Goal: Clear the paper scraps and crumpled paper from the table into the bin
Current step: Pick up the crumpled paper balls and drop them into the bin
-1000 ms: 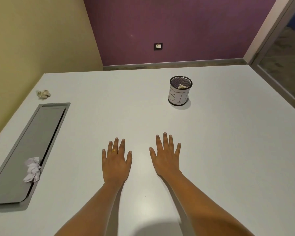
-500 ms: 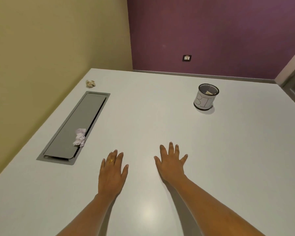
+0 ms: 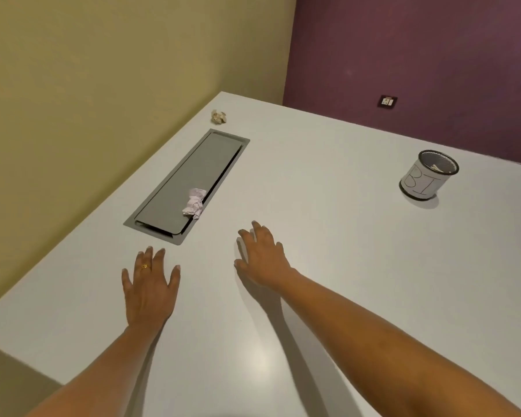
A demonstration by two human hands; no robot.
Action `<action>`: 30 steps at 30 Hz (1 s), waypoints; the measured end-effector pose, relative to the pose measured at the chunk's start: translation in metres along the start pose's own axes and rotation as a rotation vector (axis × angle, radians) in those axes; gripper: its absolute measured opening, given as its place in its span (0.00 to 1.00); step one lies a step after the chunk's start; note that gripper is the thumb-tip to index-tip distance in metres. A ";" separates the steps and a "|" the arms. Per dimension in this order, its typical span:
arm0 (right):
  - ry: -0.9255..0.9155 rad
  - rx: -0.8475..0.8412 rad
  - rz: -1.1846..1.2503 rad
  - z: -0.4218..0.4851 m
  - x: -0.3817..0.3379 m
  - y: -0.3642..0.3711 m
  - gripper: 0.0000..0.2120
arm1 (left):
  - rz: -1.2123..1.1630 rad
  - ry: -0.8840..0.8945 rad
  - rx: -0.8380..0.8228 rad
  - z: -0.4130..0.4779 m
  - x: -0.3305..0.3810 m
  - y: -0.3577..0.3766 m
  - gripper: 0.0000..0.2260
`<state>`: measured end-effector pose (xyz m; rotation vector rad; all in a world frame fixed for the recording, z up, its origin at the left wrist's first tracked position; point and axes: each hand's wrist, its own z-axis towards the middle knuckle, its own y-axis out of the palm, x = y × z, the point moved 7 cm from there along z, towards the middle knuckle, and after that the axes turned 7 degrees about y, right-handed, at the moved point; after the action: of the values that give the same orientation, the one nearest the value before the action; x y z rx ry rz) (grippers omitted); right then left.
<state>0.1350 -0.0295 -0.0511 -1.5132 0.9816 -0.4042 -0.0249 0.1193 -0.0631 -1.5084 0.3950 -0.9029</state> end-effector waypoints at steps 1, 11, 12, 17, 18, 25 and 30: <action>-0.019 0.008 0.000 0.005 -0.006 -0.004 0.30 | -0.003 0.006 0.003 0.000 0.004 -0.001 0.22; -0.139 -0.017 -0.058 0.083 -0.064 -0.030 0.32 | 0.074 -0.019 0.003 0.001 0.000 0.004 0.22; -0.155 -0.017 -0.071 0.089 -0.071 -0.030 0.31 | 0.076 -0.022 0.007 0.002 -0.001 0.004 0.22; -0.216 -0.036 -0.082 0.110 -0.100 -0.018 0.29 | 0.093 -0.024 0.013 0.002 0.000 0.002 0.21; -0.215 -0.049 -0.086 0.113 -0.104 -0.014 0.30 | 0.093 -0.025 0.014 0.002 0.000 0.001 0.21; -0.138 -0.123 -0.051 0.121 -0.106 0.007 0.27 | 0.122 -0.020 0.037 0.002 0.002 -0.002 0.25; -0.233 0.011 -0.029 0.110 -0.115 0.000 0.17 | 0.119 -0.020 0.039 0.002 0.002 -0.002 0.26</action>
<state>0.1491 0.1284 -0.0424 -1.5274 0.7735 -0.2470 -0.0225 0.1194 -0.0608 -1.4419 0.4459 -0.7972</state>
